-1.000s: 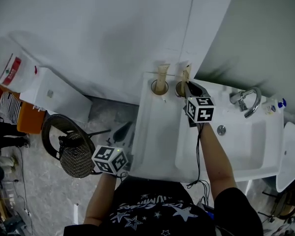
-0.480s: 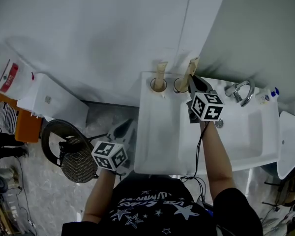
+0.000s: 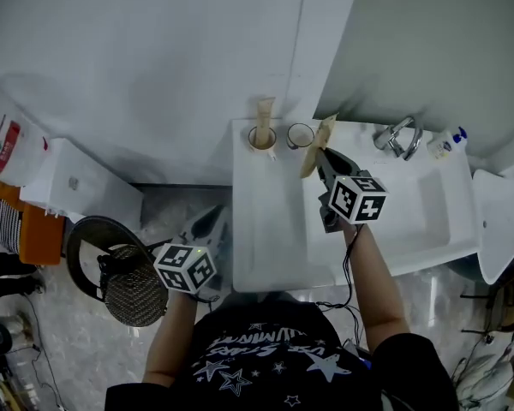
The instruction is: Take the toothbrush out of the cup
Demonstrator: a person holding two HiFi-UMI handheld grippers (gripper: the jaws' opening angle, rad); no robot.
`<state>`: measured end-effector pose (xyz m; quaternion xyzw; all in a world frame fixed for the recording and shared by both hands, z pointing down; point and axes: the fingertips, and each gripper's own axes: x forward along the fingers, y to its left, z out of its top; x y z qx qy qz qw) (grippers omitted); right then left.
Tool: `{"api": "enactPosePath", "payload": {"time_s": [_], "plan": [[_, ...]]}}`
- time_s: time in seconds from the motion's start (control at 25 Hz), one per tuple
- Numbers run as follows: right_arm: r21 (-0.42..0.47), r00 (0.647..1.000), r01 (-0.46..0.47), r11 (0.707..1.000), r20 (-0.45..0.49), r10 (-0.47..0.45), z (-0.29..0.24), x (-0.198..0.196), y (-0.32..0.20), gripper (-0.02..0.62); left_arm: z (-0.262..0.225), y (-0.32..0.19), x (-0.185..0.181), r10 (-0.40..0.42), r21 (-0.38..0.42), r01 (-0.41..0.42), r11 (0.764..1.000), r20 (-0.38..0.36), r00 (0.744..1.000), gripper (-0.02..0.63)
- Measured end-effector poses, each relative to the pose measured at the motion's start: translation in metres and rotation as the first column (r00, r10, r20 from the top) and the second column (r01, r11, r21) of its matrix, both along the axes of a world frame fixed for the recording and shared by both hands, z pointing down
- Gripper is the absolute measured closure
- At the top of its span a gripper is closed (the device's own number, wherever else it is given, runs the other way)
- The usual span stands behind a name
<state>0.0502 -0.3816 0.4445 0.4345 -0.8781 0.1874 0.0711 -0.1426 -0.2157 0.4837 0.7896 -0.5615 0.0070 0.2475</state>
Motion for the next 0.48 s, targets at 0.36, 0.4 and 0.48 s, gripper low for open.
{"api": "enactPosePath", "payload": {"time_s": [0.36,0.4,0.48], "plan": [[-0.175,0.998,0.045,0.984,-0.026,-0.050,0.049,-0.002,0.043,0.561,0.007,0.009,0.009,0.036,-0.008,-0.036,0.999,-0.008,0.999,0.572],[-0.198,0.998,0.051,0.979,-0.031,-0.058,0.056,-0.003,0.047,0.561,0.008,0.011,0.010,0.039,-0.010,-0.039,0.999,-0.008,0.999,0.572],[-0.241,0.997,0.056,0.969,-0.046,-0.069,0.070,-0.005,0.054,0.561,0.009,0.013,0.013,0.047,-0.015,-0.047,0.999,-0.006,0.999,0.572]]}}
